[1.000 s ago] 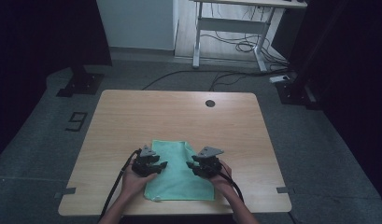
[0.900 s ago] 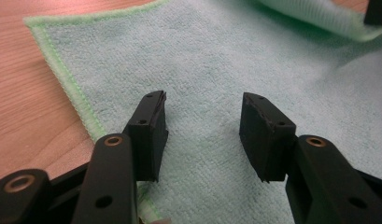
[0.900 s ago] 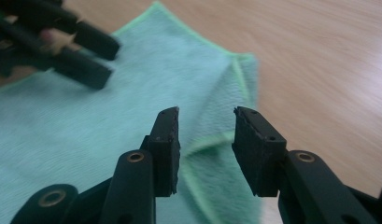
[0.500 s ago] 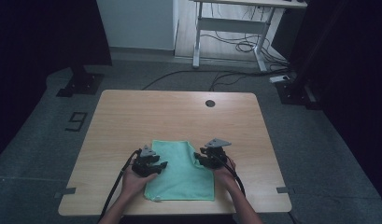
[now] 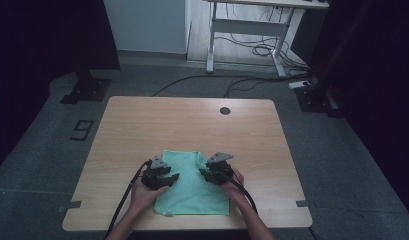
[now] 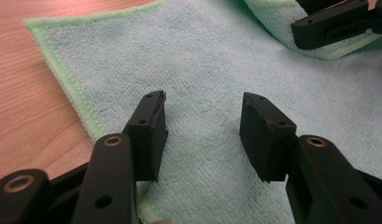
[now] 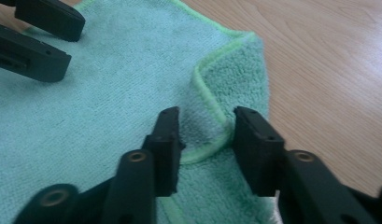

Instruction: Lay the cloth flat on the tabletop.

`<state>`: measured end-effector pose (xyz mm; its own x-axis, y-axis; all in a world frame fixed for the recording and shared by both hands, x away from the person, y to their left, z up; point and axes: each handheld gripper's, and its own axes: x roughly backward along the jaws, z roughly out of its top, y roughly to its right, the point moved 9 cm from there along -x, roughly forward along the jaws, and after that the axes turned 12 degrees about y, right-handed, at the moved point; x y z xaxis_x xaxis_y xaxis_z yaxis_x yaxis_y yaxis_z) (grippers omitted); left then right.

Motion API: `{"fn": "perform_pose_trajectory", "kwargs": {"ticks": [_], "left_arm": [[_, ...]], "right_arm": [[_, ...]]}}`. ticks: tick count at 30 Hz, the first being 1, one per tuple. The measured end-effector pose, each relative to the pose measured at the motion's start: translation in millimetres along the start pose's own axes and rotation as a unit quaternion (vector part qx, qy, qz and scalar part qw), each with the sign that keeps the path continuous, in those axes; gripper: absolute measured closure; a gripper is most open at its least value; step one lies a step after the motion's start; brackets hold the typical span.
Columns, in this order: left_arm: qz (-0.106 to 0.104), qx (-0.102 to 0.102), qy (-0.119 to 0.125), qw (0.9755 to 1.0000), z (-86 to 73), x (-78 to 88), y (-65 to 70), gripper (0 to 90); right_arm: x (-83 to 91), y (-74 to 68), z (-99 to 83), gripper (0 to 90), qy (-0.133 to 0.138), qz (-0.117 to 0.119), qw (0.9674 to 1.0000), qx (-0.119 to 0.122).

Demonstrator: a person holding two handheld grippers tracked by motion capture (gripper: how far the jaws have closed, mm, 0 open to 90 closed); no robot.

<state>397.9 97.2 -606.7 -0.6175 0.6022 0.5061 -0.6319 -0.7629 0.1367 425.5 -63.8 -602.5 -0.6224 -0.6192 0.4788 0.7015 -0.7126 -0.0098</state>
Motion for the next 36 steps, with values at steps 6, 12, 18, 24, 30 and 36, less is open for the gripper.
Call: {"fn": "perform_pose_trajectory", "kwargs": {"ticks": [6,12,18,24,30,36], "left_arm": [[0.0,0.0,0.0,1.0,0.0,0.0,0.0,50.7],[0.001,0.0,0.0,1.0,0.0,0.0,0.1,50.7],[0.001,0.0,0.0,1.0,0.0,0.0,0.0,50.7],[0.001,0.0,0.0,1.0,0.0,0.1,0.0,50.7],[-0.001,0.002,0.001,1.0,0.0,0.1,0.0,50.7],[-0.001,0.003,0.001,1.0,0.0,0.2,-0.1,50.7]], "right_arm": [[4.4,-1.6,3.3,83.2,0.007,0.003,1.0,-0.001],[15.4,6.3,8.6,84.7,0.013,-0.013,0.9998,0.005],[25.9,28.0,13.8,84.6,0.014,-0.047,0.9988,0.007],[26.5,54.7,16.1,84.3,0.01,-0.073,0.9972,-0.004],[17.2,73.9,13.8,84.0,-0.002,-0.083,0.9965,-0.005],[6.5,84.1,6.0,83.3,-0.012,-0.084,0.9962,-0.021]]}}
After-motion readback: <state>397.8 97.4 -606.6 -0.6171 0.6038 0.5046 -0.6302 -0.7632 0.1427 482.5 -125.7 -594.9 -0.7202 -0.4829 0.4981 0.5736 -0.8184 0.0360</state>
